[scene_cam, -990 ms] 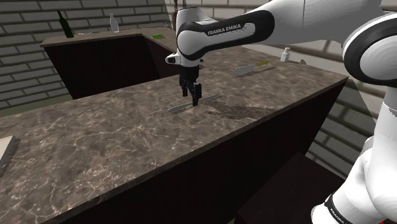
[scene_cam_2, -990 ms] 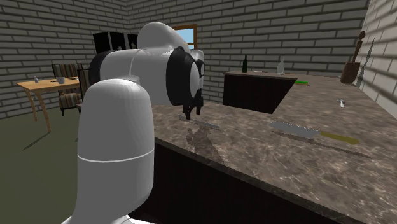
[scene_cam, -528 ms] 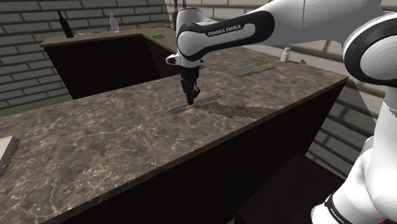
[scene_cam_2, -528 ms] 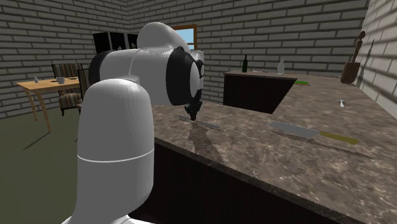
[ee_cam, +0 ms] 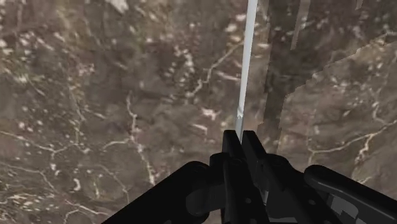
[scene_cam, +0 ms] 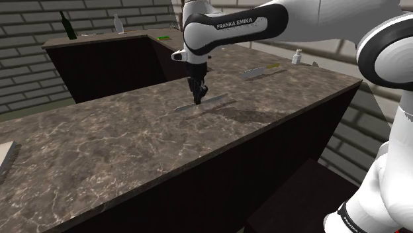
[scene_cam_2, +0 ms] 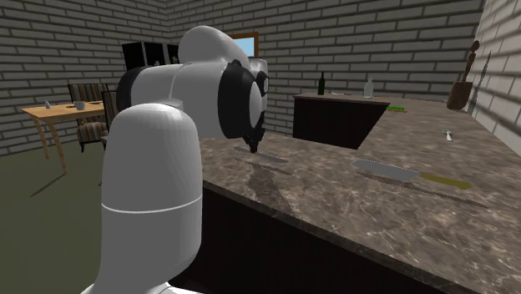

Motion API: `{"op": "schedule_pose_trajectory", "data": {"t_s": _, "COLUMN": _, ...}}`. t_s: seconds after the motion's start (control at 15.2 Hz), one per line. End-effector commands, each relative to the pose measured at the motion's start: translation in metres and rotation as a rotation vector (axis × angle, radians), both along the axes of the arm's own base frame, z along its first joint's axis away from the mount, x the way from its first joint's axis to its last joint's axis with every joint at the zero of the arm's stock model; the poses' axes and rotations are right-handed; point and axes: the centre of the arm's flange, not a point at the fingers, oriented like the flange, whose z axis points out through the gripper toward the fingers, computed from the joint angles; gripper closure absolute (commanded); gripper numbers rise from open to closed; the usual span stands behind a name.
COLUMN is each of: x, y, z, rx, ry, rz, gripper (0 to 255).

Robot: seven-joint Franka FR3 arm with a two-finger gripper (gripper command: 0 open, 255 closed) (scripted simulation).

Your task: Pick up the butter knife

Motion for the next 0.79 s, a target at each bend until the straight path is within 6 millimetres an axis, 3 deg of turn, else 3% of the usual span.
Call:
{"op": "schedule_pose_trajectory", "data": {"t_s": 0.0, "x": 0.0, "y": 0.0, "z": 0.01, "rx": 0.0, "ry": 0.0, "rz": 0.0, "gripper": 255}}
{"op": "schedule_pose_trajectory", "data": {"t_s": 0.59, "x": 0.0, "y": 0.0, "z": 0.057, "rx": 0.0, "ry": 0.0, "rz": 0.0, "gripper": 255}}
{"op": "schedule_pose_trajectory", "data": {"t_s": 0.73, "x": 0.0, "y": 0.0, "z": 0.058, "rx": 0.0, "ry": 0.0, "rz": 0.0, "gripper": 255}}
